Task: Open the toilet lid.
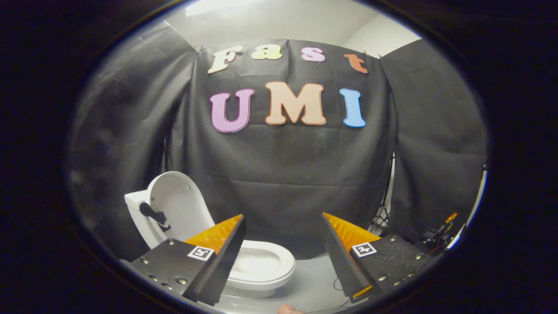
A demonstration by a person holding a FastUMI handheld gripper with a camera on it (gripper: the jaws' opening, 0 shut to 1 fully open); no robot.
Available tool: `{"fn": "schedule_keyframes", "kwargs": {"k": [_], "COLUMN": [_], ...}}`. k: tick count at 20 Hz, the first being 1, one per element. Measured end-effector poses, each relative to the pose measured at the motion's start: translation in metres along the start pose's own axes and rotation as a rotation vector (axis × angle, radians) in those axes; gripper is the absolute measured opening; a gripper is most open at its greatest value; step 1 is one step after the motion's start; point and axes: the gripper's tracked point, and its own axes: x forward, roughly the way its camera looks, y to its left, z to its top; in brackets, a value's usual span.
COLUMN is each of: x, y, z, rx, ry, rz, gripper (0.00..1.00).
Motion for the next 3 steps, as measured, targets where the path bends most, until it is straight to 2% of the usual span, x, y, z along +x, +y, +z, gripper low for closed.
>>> {"fn": "schedule_keyframes", "kwargs": {"k": [3], "x": [-0.0001], "y": [-0.0041], "z": [-0.0052], "rx": [0.000], "ry": [0.006], "rz": [-0.012], "gripper": [0.99]}}
